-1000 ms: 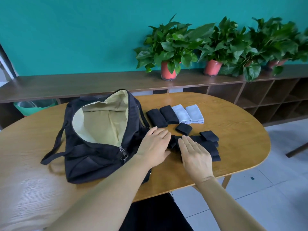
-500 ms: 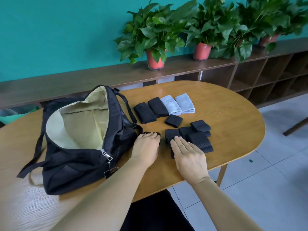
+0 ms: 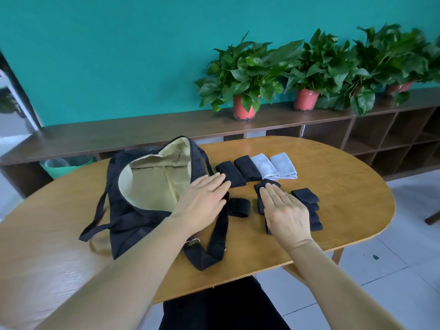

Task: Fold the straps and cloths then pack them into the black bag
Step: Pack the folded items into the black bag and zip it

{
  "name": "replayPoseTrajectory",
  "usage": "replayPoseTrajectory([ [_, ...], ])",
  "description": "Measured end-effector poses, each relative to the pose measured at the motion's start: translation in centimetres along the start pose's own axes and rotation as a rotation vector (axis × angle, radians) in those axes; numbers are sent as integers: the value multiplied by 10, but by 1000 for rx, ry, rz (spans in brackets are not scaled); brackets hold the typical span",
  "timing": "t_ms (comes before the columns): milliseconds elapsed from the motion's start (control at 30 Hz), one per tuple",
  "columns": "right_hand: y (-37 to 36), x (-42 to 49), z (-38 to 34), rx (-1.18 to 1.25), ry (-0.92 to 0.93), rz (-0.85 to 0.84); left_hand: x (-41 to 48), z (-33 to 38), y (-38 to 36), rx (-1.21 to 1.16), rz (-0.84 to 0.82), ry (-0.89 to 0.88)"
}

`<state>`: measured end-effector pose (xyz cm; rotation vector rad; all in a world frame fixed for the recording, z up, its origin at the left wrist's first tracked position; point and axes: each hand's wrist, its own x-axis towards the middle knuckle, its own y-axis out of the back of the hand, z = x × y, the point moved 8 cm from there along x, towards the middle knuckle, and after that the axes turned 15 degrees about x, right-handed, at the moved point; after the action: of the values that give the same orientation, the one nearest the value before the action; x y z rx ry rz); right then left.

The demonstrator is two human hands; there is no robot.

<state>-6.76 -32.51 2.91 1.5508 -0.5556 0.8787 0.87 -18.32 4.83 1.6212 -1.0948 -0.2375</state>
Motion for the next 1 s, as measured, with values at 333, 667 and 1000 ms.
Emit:
replayPoseTrajectory([
  [333,-40,81,-109,135,172,22,-101,-140,-17,147,-246,219],
  [667,-133,143,-179,173,225,-205,-105,-185,-40,203,-167,124],
  [1000,-250,166,-206,42,246,-634,-105,-198,-69,107,-63,81],
])
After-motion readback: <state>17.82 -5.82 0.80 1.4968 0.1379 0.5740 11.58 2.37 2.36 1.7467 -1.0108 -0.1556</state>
